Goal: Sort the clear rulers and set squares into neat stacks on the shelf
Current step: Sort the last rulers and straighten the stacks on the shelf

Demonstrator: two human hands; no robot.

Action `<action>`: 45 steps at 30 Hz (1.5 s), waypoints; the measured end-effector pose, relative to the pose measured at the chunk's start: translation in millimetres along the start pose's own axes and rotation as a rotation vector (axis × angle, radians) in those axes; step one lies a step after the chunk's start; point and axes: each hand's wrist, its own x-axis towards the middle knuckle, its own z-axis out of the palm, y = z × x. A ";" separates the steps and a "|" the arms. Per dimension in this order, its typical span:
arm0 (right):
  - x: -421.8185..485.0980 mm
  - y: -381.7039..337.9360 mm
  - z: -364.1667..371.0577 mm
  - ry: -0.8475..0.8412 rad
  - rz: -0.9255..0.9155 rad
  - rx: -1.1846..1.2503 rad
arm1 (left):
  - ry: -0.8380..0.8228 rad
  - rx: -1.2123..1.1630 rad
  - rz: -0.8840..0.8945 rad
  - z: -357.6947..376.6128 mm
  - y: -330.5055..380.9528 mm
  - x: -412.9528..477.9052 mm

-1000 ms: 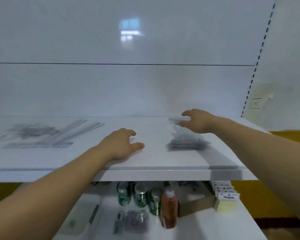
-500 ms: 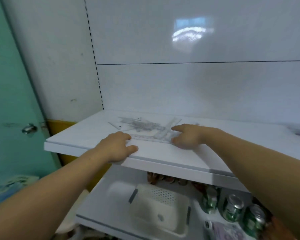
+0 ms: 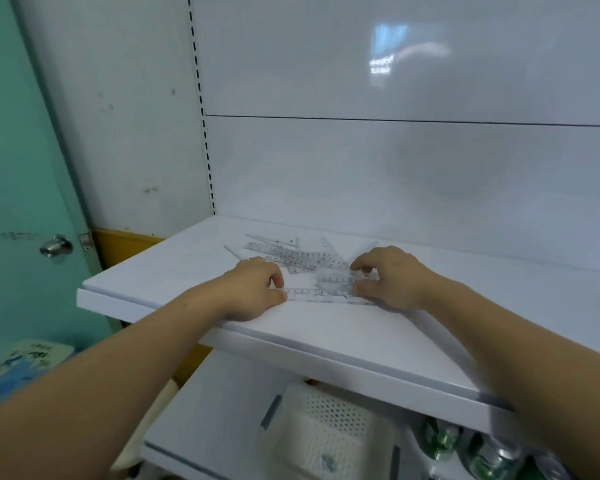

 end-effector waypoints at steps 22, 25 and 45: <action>-3.7 13.6 0.3 -0.052 0.191 -0.002 | -0.210 0.041 0.050 -22.8 -3.6 0.5; -2.5 5.9 -5.6 -0.042 0.213 -0.012 | -0.247 0.060 0.060 -30.4 -14.5 0.2; -9.7 -54.8 11.8 -0.014 0.311 -0.027 | 0.168 0.214 0.305 -1.6 -81.5 -37.2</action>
